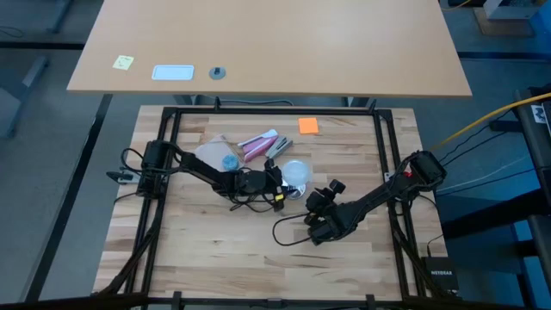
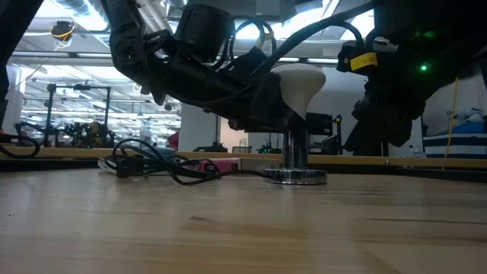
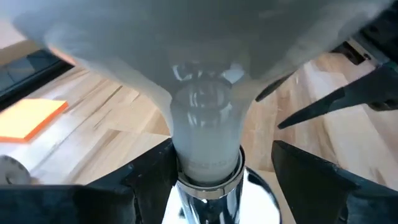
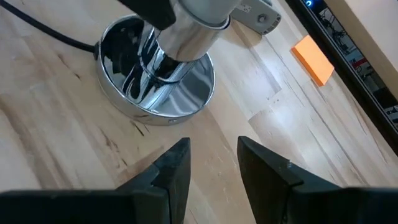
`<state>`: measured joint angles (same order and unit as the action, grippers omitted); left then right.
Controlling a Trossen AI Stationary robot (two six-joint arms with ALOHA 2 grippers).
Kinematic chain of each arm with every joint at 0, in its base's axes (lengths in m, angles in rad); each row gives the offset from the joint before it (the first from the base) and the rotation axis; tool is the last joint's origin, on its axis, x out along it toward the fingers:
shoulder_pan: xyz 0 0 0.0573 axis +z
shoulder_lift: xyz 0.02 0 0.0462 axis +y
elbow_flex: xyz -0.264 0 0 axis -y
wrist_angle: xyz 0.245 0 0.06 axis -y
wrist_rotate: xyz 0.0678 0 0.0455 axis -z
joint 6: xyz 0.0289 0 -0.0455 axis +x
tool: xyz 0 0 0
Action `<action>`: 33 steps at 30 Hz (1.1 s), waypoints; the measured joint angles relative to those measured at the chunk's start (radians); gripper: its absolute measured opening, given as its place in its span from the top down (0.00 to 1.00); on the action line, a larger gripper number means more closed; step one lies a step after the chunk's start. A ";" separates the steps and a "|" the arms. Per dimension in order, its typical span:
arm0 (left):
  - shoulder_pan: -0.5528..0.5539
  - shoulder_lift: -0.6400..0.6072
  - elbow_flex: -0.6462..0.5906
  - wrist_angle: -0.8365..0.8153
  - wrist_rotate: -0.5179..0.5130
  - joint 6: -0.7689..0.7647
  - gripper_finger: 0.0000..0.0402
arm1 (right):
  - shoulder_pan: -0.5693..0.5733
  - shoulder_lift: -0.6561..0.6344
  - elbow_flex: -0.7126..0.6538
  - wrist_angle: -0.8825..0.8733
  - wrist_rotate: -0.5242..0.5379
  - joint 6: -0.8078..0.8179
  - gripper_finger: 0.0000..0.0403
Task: Screw lightbulb
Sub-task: Insert the white lightbulb into the silver desk lamp
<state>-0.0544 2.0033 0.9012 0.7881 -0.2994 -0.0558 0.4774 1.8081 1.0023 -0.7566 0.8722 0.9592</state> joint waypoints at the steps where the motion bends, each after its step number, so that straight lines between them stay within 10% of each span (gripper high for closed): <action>1: -0.001 -0.003 0.000 0.000 0.000 -0.017 0.37 | 0.000 0.000 0.000 -0.002 -0.003 0.000 0.66; 33: -0.021 -0.022 0.000 0.003 -0.002 -0.234 0.37 | -0.001 0.005 0.001 0.162 0.130 -0.085 0.66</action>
<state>-0.0756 1.9816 0.9016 0.7912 -0.3016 -0.2895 0.4767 1.8135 1.0031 -0.5941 1.0026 0.8742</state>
